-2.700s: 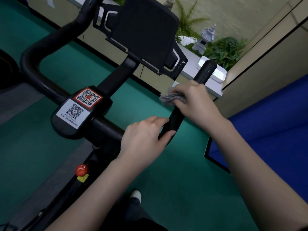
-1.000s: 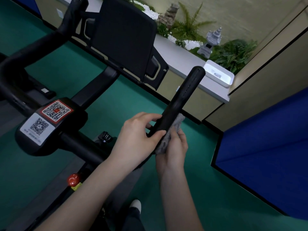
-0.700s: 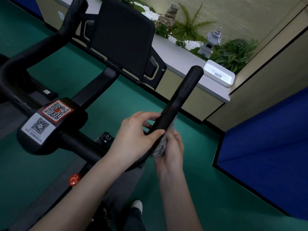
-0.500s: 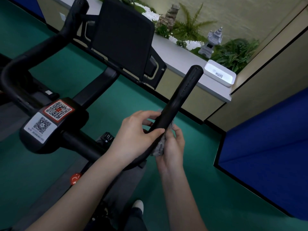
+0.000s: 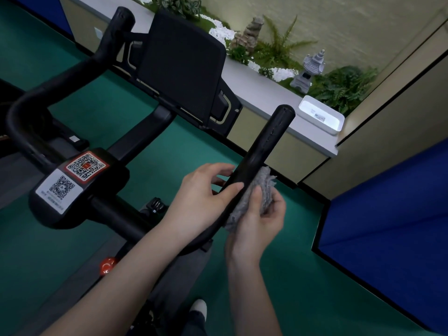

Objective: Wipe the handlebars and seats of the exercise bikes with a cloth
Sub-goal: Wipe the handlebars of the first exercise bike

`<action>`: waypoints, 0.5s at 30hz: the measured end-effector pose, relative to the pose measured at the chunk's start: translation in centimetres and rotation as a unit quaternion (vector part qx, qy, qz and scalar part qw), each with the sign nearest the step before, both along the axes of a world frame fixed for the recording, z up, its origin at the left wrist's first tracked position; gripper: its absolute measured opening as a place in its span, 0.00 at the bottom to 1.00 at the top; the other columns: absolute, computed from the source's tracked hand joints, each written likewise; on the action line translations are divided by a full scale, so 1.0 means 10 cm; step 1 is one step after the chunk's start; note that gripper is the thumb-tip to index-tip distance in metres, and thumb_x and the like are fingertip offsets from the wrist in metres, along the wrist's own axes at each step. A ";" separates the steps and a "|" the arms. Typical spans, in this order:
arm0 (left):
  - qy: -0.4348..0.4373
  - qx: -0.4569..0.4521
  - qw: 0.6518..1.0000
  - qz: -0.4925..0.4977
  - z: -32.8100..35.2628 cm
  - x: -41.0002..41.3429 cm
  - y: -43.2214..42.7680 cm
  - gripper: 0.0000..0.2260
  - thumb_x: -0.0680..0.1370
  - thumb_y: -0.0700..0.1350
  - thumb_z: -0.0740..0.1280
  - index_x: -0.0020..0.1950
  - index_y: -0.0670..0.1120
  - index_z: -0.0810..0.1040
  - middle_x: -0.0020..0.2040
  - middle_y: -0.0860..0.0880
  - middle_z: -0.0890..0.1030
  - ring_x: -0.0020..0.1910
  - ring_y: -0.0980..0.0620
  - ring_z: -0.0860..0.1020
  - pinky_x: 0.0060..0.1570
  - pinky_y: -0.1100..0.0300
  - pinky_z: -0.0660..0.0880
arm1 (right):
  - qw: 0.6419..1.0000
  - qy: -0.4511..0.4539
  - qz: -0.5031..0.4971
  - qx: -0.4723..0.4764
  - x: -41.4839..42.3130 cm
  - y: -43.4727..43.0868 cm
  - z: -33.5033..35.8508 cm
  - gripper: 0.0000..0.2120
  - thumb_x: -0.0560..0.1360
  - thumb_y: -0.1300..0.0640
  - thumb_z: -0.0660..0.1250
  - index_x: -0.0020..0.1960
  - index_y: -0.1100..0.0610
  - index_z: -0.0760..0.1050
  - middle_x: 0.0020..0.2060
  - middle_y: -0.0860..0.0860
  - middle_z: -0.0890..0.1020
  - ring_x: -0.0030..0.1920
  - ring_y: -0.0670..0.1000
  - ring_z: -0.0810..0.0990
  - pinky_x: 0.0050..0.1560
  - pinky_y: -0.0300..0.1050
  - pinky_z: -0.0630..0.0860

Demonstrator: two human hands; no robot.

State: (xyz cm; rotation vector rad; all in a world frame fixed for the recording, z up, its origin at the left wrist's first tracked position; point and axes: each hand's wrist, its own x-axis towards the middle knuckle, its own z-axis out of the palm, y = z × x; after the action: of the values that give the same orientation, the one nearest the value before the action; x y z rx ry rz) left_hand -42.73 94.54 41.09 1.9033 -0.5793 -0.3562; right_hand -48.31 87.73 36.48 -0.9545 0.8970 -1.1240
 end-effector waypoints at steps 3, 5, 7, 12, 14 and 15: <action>-0.006 0.011 1.000 0.002 0.01 0.03 -0.08 0.16 0.73 0.49 0.71 0.61 0.52 0.78 0.54 0.57 0.80 0.50 0.62 0.77 0.44 0.81 0.68 | 0.991 0.028 -0.041 -0.120 0.02 -0.04 0.07 0.08 0.74 0.62 0.66 0.49 0.50 0.74 0.44 0.45 0.80 0.47 0.43 0.80 0.49 0.36 0.74; -0.009 0.018 1.000 0.008 0.00 0.04 -0.13 0.16 0.73 0.48 0.72 0.61 0.51 0.79 0.54 0.56 0.80 0.49 0.60 0.77 0.43 0.81 0.67 | 0.973 0.057 -0.048 -0.217 0.09 -0.14 0.17 0.08 0.74 0.64 0.66 0.50 0.52 0.73 0.46 0.49 0.79 0.49 0.44 0.79 0.51 0.35 0.73; -0.011 0.021 1.000 0.013 -0.01 0.04 -0.15 0.15 0.73 0.46 0.71 0.60 0.51 0.79 0.55 0.55 0.80 0.49 0.59 0.77 0.44 0.80 0.68 | 0.948 0.092 -0.035 -0.304 0.15 -0.24 0.23 0.08 0.73 0.67 0.67 0.50 0.58 0.74 0.49 0.57 0.77 0.52 0.50 0.77 0.53 0.39 0.73; -0.003 0.019 1.000 0.020 -0.03 0.03 -0.16 0.14 0.74 0.46 0.70 0.60 0.52 0.79 0.55 0.56 0.80 0.50 0.60 0.76 0.43 0.80 0.67 | 0.899 0.146 -0.002 -0.413 0.06 -0.34 0.11 0.08 0.71 0.72 0.69 0.49 0.65 0.77 0.50 0.58 0.75 0.55 0.43 0.74 0.57 0.35 0.70; 0.001 0.016 1.000 0.024 -0.03 0.02 -0.16 0.14 0.74 0.46 0.70 0.60 0.52 0.80 0.55 0.56 0.80 0.50 0.59 0.76 0.43 0.79 0.68 | 0.887 0.154 0.001 -0.436 0.03 -0.36 0.09 0.09 0.71 0.73 0.69 0.49 0.65 0.78 0.50 0.57 0.75 0.55 0.41 0.73 0.57 0.35 0.69; 0.003 0.012 1.000 0.026 -0.03 0.01 -0.16 0.14 0.74 0.46 0.71 0.60 0.51 0.80 0.55 0.56 0.80 0.50 0.59 0.77 0.43 0.80 0.67 | 0.883 0.154 -0.003 -0.444 0.04 -0.38 0.11 0.09 0.70 0.73 0.69 0.49 0.65 0.78 0.50 0.57 0.75 0.54 0.41 0.73 0.56 0.35 0.69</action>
State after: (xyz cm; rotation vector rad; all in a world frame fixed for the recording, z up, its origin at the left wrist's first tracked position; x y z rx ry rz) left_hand -42.59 92.92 40.76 1.9368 -0.5232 -0.3359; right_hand -47.86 83.97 37.53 -1.9254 0.6035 -1.4390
